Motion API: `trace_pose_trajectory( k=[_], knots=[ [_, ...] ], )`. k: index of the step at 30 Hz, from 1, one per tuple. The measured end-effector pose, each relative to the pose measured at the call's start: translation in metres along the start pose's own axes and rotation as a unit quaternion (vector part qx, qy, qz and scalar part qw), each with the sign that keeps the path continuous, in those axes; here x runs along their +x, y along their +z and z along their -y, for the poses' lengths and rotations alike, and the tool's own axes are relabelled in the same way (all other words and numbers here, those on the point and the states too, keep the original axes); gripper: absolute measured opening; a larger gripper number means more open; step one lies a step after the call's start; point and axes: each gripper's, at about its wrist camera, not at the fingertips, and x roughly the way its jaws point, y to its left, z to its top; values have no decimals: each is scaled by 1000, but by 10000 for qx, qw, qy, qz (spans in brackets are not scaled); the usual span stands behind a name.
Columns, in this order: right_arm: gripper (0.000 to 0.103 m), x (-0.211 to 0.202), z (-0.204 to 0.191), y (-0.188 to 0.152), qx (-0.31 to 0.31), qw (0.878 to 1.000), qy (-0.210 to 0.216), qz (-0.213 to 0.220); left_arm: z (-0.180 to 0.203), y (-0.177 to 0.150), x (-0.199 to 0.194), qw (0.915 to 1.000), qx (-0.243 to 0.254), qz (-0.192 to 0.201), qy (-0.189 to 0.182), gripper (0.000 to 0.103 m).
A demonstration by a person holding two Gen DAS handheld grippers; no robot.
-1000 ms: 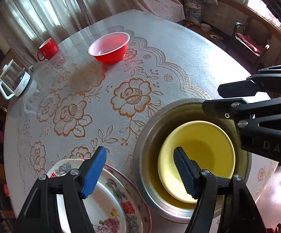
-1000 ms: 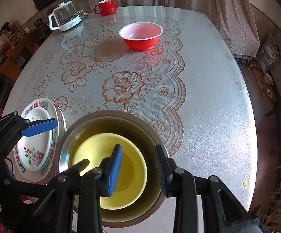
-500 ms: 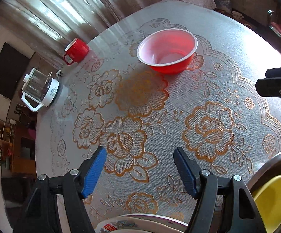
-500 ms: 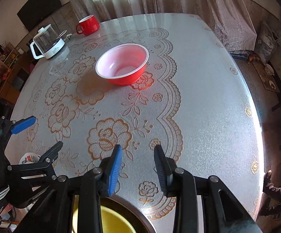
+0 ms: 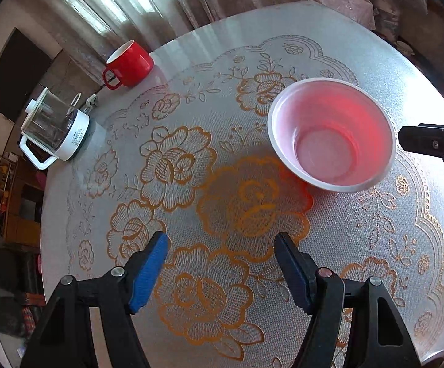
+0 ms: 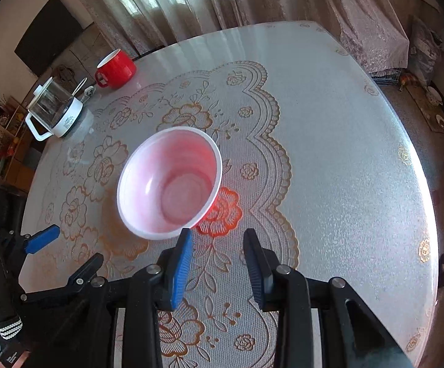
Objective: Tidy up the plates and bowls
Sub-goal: 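Close the left tool on the red bowl rim while the right tool grips the opposite rim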
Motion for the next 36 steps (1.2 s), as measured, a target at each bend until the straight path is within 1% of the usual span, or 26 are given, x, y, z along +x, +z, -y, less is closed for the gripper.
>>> trace_pose_trajectory(
  k=[4, 7, 14, 21, 23, 26, 30, 32, 36],
  knots=[
    [34, 12, -1, 21, -94, 9999, -111, -14, -6, 20, 7, 9998, -164, -8, -60, 72],
    [34, 25, -2, 28, -165, 9997, -114, -117, -6, 31, 10, 9998, -189, 27, -71, 72],
    [34, 48, -5, 30, -227, 9993, -94, -279, 0, 44, 19, 9999, -150, -10, -66, 72],
    [34, 54, -7, 29, -332, 9989, -89, -313, 1, 49, 30, 9999, -84, -90, -31, 72],
    [28, 55, -9, 29, -426, 9985, -94, -316, 1, 50, 33, 9999, -95, -76, -47, 72],
    [23, 56, -12, 28, -556, 9979, -133, -321, 1, 53, 39, 9996, -174, -141, -142, 72],
    [20, 57, -14, 26, -665, 9970, -191, -341, 4, 52, 49, 9992, -185, -261, -220, 70],
    [19, 58, -14, 26, -701, 9967, -215, -352, 5, 51, 51, 9989, -212, -267, -319, 65],
    [19, 59, -15, 26, -732, 9965, -227, -348, 7, 51, 50, 9987, -223, -253, -371, 62]
  ],
)
